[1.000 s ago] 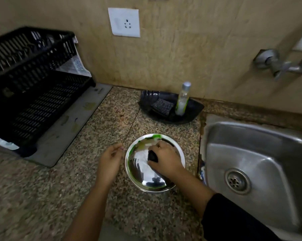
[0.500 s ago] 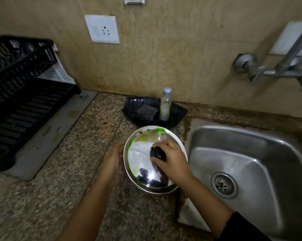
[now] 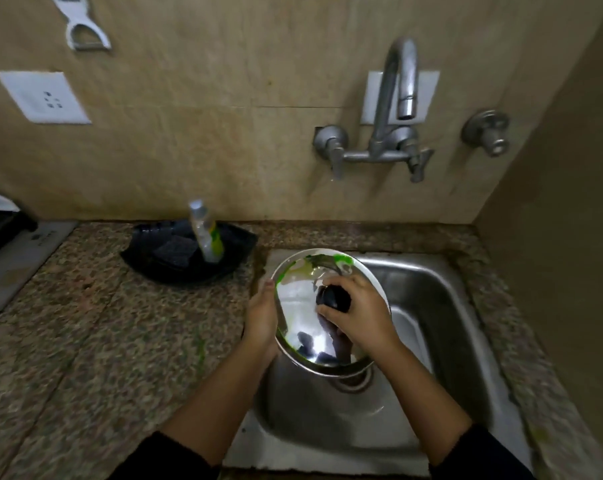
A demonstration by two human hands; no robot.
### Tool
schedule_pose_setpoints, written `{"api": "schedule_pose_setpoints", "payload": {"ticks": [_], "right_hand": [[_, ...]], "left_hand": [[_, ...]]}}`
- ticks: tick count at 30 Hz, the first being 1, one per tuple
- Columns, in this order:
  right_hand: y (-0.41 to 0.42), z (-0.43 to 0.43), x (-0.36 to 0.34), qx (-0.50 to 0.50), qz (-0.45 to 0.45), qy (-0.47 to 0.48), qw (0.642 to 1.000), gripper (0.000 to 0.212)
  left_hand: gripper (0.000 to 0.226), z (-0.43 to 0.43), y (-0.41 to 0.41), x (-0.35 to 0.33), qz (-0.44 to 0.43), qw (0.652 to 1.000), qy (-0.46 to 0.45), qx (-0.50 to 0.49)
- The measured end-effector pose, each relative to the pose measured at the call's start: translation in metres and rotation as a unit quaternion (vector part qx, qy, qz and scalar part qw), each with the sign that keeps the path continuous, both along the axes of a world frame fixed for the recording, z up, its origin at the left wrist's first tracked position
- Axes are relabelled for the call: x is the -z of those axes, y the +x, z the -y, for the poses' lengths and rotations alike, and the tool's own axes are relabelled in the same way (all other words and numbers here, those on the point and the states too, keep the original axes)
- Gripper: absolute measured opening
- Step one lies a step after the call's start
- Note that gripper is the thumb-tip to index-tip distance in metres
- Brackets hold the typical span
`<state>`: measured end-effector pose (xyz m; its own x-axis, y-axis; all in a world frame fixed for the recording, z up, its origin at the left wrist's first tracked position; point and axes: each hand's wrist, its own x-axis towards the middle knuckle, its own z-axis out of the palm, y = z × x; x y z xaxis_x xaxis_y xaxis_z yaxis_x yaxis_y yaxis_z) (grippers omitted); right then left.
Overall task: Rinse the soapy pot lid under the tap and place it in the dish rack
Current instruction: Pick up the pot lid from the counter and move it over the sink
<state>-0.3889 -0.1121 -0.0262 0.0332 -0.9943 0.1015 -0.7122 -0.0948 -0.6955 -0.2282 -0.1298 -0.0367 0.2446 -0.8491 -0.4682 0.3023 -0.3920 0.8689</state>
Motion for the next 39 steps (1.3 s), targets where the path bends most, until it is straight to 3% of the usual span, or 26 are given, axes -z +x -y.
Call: {"api": "schedule_pose_setpoints", "payload": {"ticks": [3,6,11,15,18,24,39], "right_hand": [[-0.035,0.006,-0.009,0.02,0.078,0.009,0.997,0.028],[-0.072,0.021,-0.017,0.121,0.209,-0.014,0.97,0.013],[-0.115,0.073,-0.046,0.228,0.308,-0.024,0.923,0.034],[-0.121,0.111,-0.085,0.205,0.294,-0.056,0.932,0.042],[-0.115,0.131,-0.102,0.194,0.235,-0.094,0.948,0.02],[-0.107,0.137,-0.107,0.247,0.131,-0.107,0.954,0.035],[-0.11,0.141,-0.098,0.263,0.242,-0.098,0.929,0.038]], "left_hand": [[0.031,0.002,-0.032,-0.004,-0.013,1.0,-0.012,-0.008],[0.029,0.005,-0.052,-0.008,-0.022,1.0,-0.017,0.001],[0.03,0.01,-0.065,-0.01,-0.02,0.999,-0.017,0.021],[0.032,0.014,-0.072,-0.016,-0.018,0.999,-0.018,0.027],[0.032,0.02,-0.075,-0.023,-0.027,0.999,-0.021,0.021],[0.033,0.026,-0.075,-0.036,-0.058,0.997,-0.048,0.02],[0.034,0.029,-0.078,-0.03,-0.062,0.994,-0.082,0.039]]}}
